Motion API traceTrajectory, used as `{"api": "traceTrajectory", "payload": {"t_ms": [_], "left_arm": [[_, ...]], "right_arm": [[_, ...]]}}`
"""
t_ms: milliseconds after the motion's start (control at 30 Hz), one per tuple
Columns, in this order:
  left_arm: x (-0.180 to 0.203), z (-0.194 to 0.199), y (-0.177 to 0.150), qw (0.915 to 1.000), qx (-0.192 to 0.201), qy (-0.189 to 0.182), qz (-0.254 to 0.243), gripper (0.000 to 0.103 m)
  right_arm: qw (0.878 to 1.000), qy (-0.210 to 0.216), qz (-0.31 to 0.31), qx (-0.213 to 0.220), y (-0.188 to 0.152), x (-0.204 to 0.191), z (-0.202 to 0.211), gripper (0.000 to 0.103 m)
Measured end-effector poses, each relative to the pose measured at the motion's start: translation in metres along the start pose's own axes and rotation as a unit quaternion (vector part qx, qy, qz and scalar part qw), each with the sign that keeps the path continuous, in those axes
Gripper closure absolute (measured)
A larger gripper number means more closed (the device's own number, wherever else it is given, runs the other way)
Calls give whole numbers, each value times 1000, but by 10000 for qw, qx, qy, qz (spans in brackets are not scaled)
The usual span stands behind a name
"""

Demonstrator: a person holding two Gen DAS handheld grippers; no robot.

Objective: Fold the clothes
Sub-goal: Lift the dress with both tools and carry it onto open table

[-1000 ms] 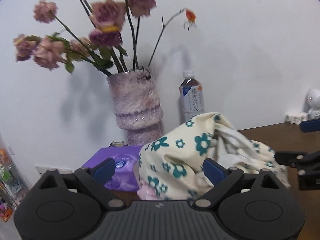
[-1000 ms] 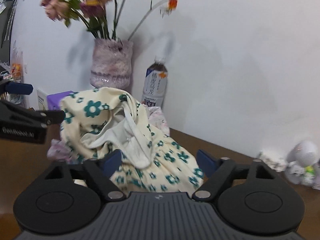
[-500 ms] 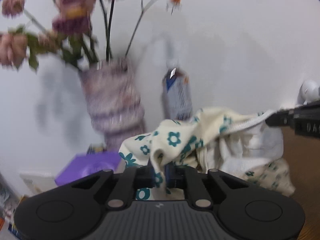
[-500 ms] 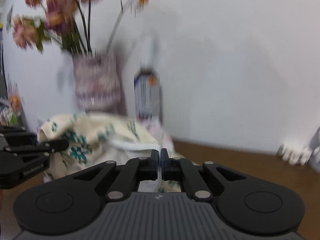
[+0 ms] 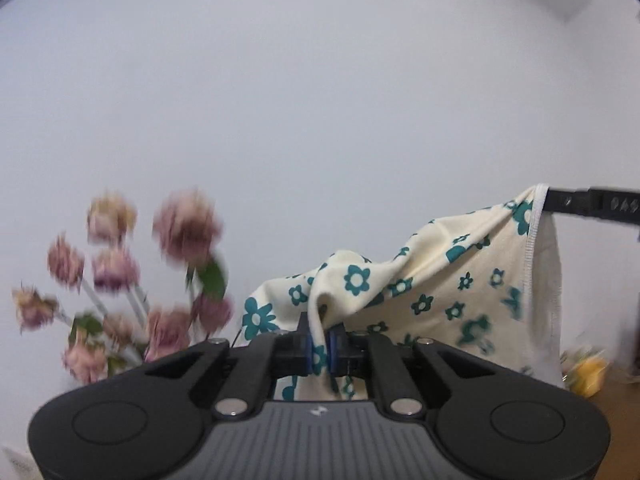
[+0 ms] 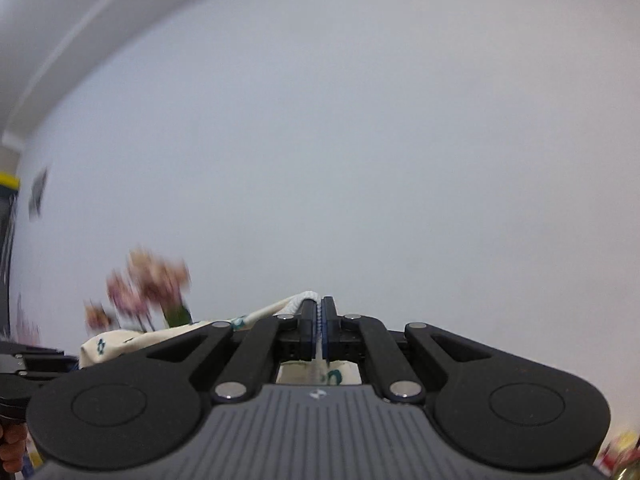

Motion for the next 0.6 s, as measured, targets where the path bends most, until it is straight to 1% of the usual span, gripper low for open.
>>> {"api": "traceTrajectory", "payload": {"t_ms": [67, 133, 167, 200, 233, 300, 333, 367, 400, 433, 500, 533, 567, 600], "left_arm": [[9, 21, 11, 9998, -37, -194, 76, 96], [19, 28, 4, 9989, -331, -340, 56, 95], [25, 26, -6, 9976, -553, -407, 30, 95], [31, 21, -19, 9955, -820, -467, 9, 95], [39, 14, -37, 9920, -1139, -540, -2, 94], [57, -1, -83, 9796, -1881, -706, -32, 88], [65, -6, -105, 9721, -2215, -767, -69, 82], [74, -12, -127, 9641, -2526, -817, -117, 79], [82, -13, -147, 9574, -2755, -845, -184, 78], [89, -10, -161, 9548, -2832, -869, -242, 78], [98, 6, -170, 9595, -2582, -1095, -277, 68], [102, 16, -173, 9619, -2425, -1225, -287, 54], [105, 23, -172, 9644, -2237, -1372, -317, 43], [111, 30, -166, 9661, -2045, -1519, -422, 39]], "right_arm": [[9999, 5, 72, 110, 20, -3, 27, 102], [9999, -16, 145, -8, 24, -1, 45, 102], [9998, -21, 159, -105, 24, 1, 52, 102], [9995, -16, 149, -292, 18, 5, 56, 102], [9987, -10, 141, -483, 11, 8, 60, 101], [9950, -5, 172, -984, -16, 17, 62, 101], [9921, 13, 198, -1242, -31, 20, 62, 101], [9881, 61, 220, -1523, -51, 23, 63, 101], [9844, 106, 236, -1742, -67, 26, 64, 101], [9800, 131, 260, -1967, -86, 29, 64, 101], [9718, 193, 335, -2325, -118, 35, 66, 101], [9684, 242, 357, -2456, -129, 37, 67, 101], [9647, 296, 346, -2594, -139, 39, 69, 101], [9608, 352, 319, -2733, -150, 35, 71, 101]]}}
Point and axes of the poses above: each gripper's, at about its wrist camera, not at the fingertips, and z roughly against the way its jaws point, x to its right, y to its top, the point moved 2 cm from there along -z, roughly the way its jaws point, and after that the axes turned 14 degrees about -z, right-handed, at the moved point
